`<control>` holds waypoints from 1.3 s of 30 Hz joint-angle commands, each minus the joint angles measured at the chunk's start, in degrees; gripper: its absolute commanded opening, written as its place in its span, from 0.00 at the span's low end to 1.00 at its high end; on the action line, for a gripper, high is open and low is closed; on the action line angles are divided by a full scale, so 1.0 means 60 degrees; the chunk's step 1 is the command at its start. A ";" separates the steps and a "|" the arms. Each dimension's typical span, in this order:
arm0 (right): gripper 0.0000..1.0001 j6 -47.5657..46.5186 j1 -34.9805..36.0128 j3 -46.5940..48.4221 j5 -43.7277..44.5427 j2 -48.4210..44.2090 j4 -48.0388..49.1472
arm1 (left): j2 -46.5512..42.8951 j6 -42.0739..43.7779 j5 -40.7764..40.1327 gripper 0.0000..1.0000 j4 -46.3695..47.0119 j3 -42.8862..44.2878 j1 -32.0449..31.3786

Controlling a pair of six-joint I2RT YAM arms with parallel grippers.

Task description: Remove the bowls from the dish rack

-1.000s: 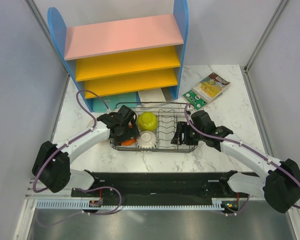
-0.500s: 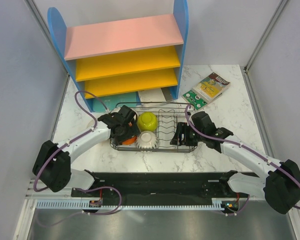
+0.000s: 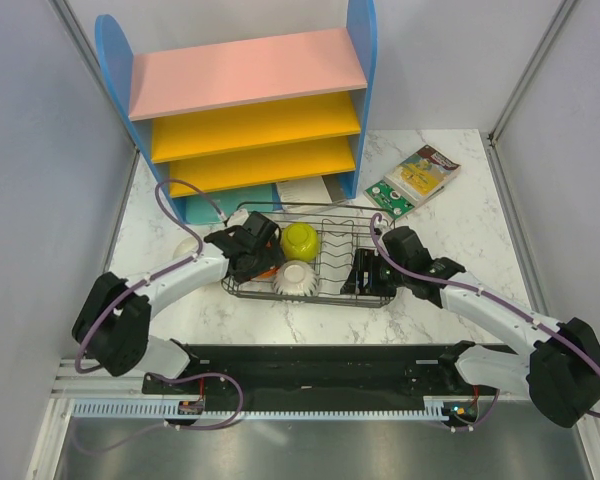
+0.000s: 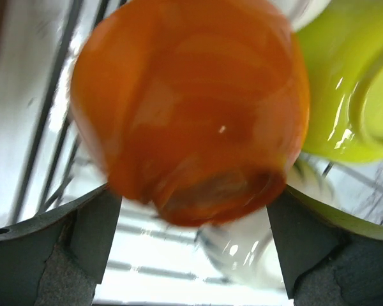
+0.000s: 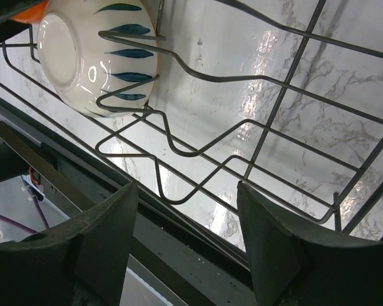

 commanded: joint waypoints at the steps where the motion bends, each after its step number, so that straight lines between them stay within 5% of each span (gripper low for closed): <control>1: 0.71 0.0031 -0.0053 -0.0149 0.0123 -0.0007 -0.0653 | 0.1194 0.0069 0.0295 1.00 0.0079 -0.1209 0.0039; 24: 0.71 0.0060 -0.0067 -0.0061 0.0064 0.0154 -0.0507 | -0.0677 0.1152 0.0867 0.96 -0.0082 -0.0521 -0.0385; 39: 0.71 0.0060 -0.0053 0.0056 -0.0038 0.0198 -0.0404 | -0.0666 0.0962 -0.0788 1.00 -0.1166 -0.0286 -0.0400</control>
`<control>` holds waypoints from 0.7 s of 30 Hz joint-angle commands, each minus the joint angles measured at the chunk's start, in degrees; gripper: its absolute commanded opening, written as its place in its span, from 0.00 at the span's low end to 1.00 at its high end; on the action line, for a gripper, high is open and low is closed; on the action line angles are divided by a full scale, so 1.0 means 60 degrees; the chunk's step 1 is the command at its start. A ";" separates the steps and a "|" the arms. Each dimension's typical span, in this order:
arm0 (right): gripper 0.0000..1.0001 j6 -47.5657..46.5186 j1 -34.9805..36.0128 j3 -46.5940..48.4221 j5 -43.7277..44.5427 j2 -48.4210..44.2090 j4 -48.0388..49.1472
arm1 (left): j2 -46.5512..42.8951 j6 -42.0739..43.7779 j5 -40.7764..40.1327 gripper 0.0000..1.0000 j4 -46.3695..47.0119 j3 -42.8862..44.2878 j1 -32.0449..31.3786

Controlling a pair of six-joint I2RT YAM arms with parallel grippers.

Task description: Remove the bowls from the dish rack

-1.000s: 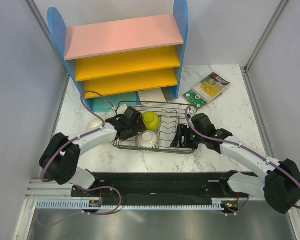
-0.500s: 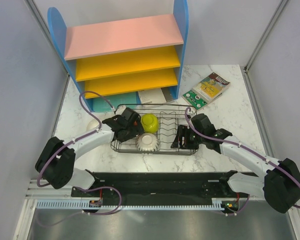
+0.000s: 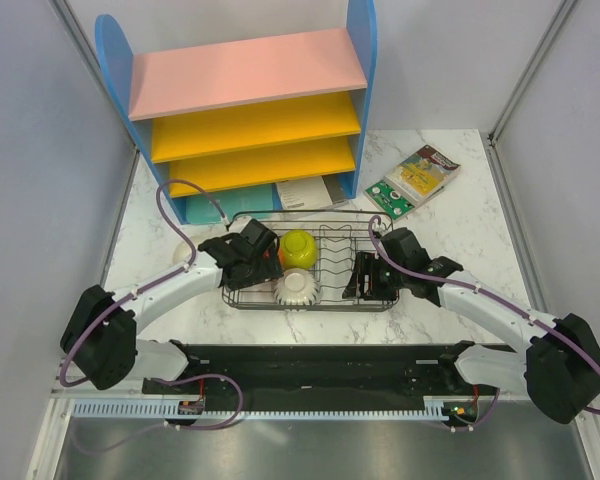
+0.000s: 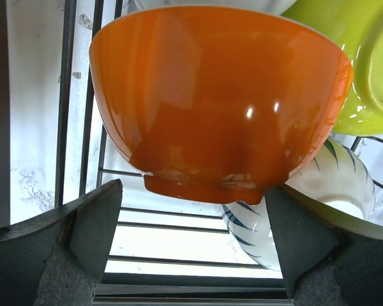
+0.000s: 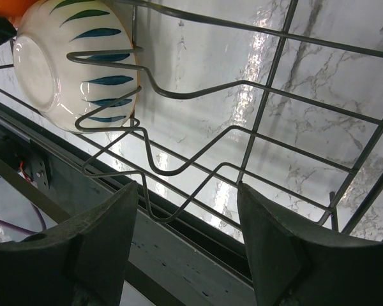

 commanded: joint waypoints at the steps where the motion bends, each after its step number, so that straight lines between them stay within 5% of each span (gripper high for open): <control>1: 0.71 -0.0093 -0.0038 0.0078 0.0104 -0.0038 -0.0015 | 0.0052 -0.0160 -0.0657 1.00 -0.0893 0.0074 0.0011; 13: 0.71 -0.0181 -0.0038 0.0107 0.0250 0.0006 -0.0015 | -0.1823 0.1332 0.0426 1.00 -0.0746 0.1436 0.0011; 21: 0.71 -0.0196 -0.0024 0.0166 0.0207 0.0079 0.0029 | -0.0800 0.3206 -0.0100 1.00 -0.0424 0.2007 0.0011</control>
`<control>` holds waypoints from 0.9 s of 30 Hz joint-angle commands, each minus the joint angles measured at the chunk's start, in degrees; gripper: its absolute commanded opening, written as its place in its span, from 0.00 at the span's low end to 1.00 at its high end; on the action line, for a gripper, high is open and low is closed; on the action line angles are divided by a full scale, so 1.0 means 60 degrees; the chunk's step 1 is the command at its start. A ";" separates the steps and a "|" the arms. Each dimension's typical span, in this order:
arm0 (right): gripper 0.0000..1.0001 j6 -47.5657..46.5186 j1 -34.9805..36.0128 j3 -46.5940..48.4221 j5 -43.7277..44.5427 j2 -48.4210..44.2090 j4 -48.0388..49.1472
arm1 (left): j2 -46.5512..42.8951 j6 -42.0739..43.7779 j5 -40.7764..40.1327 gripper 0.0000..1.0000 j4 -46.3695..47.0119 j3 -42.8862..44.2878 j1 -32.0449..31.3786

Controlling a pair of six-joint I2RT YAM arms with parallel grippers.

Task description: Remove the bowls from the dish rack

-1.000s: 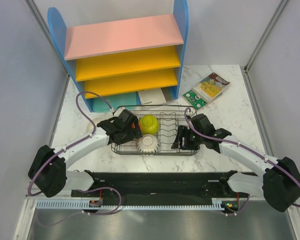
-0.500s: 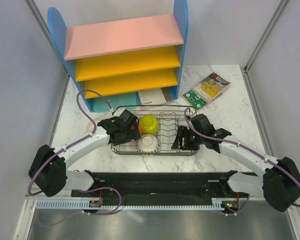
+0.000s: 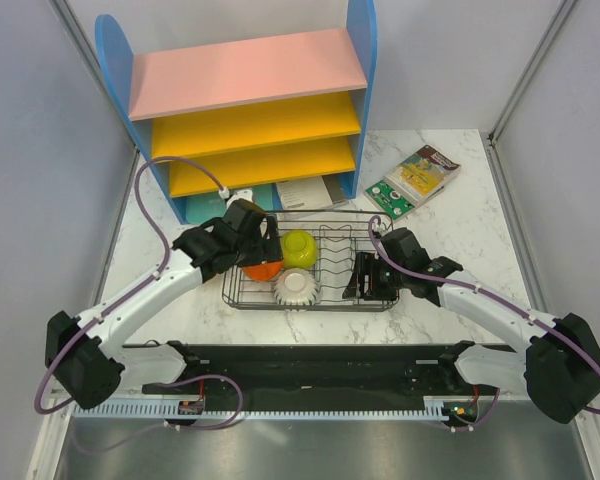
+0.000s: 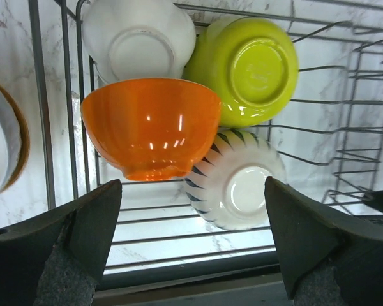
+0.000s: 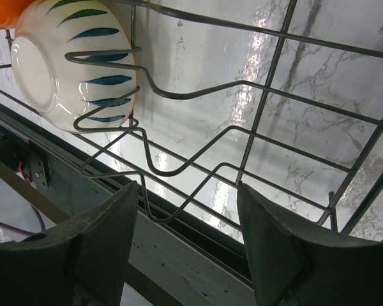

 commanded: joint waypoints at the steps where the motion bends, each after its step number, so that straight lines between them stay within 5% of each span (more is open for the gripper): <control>1: 0.71 -0.0177 -0.0034 0.0152 0.0192 0.0035 0.0029 | 0.0768 0.1932 -0.0591 1.00 0.0475 0.0449 0.0011; 7: 0.71 -0.0207 -0.0034 0.0035 0.0134 -0.0053 0.0015 | 0.0681 0.4408 -0.0448 1.00 0.2628 0.0317 0.0478; 16: 0.72 -0.0221 -0.0035 -0.0097 0.0163 -0.0126 0.0015 | 0.1499 0.5961 0.1338 0.99 0.2690 0.0903 0.2309; 27: 0.73 -0.0105 -0.0035 -0.0345 0.0017 0.0050 0.0337 | 0.1310 0.5729 0.3754 0.98 0.3158 -0.0253 0.2355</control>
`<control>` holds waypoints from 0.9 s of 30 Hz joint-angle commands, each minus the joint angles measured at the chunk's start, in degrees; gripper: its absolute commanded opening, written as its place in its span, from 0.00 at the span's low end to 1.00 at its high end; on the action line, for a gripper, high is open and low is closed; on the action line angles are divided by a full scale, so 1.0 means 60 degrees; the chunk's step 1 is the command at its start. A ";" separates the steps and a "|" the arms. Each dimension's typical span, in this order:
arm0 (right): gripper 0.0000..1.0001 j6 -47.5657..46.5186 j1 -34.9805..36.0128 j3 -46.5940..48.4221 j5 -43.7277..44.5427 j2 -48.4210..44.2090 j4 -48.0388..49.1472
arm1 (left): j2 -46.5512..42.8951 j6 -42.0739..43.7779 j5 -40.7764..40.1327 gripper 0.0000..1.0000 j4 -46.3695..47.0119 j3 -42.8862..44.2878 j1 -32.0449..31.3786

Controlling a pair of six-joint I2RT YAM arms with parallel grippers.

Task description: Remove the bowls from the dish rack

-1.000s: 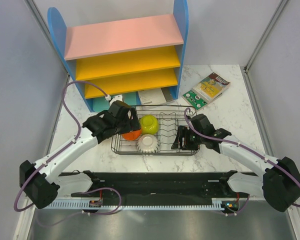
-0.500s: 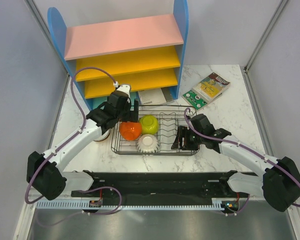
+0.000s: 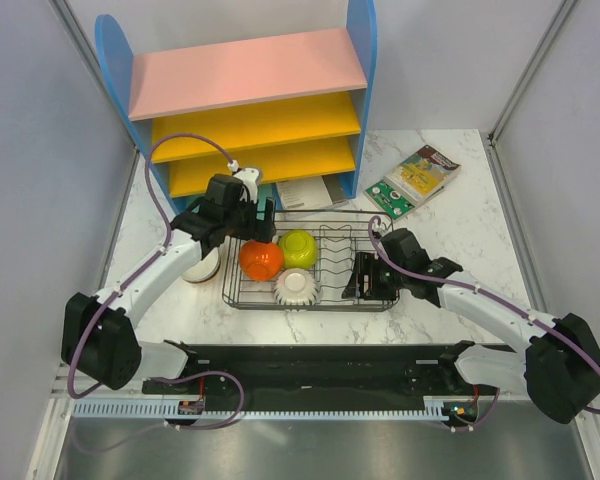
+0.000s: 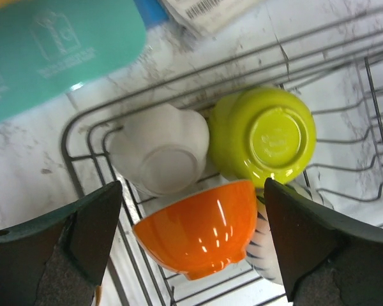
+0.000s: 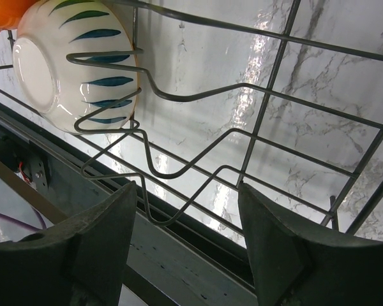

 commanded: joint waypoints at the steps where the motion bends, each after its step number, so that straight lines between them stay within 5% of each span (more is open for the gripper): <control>1: 0.72 -0.0050 -0.0024 -0.0357 0.0009 0.0042 0.0293 | -0.0194 0.0229 0.1320 0.98 0.0495 -0.0592 -0.0013; 17: 0.72 0.0009 -0.0038 -0.0196 0.0097 0.0452 0.0557 | 0.0230 -0.0065 0.2696 0.96 0.0833 -0.1296 -0.0013; 27: 0.73 -0.0093 -0.0038 -0.0094 0.0155 0.0569 0.0513 | -0.0077 0.0081 0.3035 0.82 0.0438 -0.1648 -0.0013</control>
